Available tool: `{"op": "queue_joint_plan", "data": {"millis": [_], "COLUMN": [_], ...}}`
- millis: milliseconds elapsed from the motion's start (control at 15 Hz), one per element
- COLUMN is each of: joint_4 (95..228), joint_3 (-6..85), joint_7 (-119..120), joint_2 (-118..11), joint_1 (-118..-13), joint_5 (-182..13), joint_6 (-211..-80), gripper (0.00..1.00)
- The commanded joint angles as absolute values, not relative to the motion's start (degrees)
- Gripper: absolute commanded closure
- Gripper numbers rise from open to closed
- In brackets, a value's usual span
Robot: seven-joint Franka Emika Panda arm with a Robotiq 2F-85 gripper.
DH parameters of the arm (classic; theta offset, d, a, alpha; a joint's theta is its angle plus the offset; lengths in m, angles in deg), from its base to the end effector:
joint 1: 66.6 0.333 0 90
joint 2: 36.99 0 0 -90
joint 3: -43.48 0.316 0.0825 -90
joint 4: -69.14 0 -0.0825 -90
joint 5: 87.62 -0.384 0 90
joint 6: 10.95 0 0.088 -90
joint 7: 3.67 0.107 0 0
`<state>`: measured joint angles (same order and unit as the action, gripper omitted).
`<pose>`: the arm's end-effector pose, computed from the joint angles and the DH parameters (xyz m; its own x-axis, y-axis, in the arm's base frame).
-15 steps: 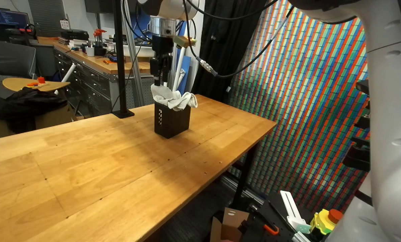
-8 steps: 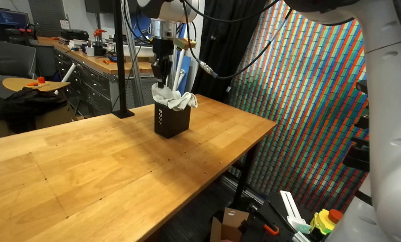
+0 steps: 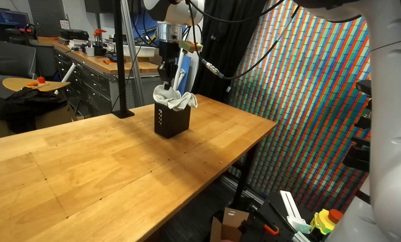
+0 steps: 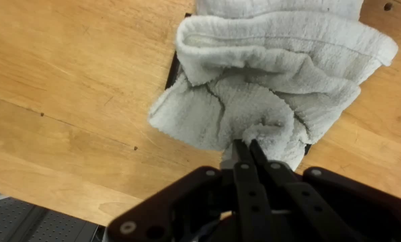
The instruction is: Put the towel in the box
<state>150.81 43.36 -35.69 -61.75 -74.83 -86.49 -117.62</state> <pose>0.6799 -0.1011 0.4493 0.9135 0.4067 -0.0070 0.4068 -0.9133 0.0190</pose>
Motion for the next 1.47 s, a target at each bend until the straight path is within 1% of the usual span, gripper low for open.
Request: {"op": "queue_joint_plan", "data": {"millis": [0, 467, 1400], "joint_4": [157.5, 163.3, 161.7], "joint_3": [43.5, 43.2, 42.9], "joint_7": [-33.6, -32.0, -34.1], "joint_2": [-57.7, -55.5, -62.8], "joint_1": [-75.5, -75.6, -79.2], "joint_5": [-88.3, -89.4, -93.4], "joint_6": [-118.4, -120.5, -122.4], "gripper": [0.99, 0.99, 0.99]}}
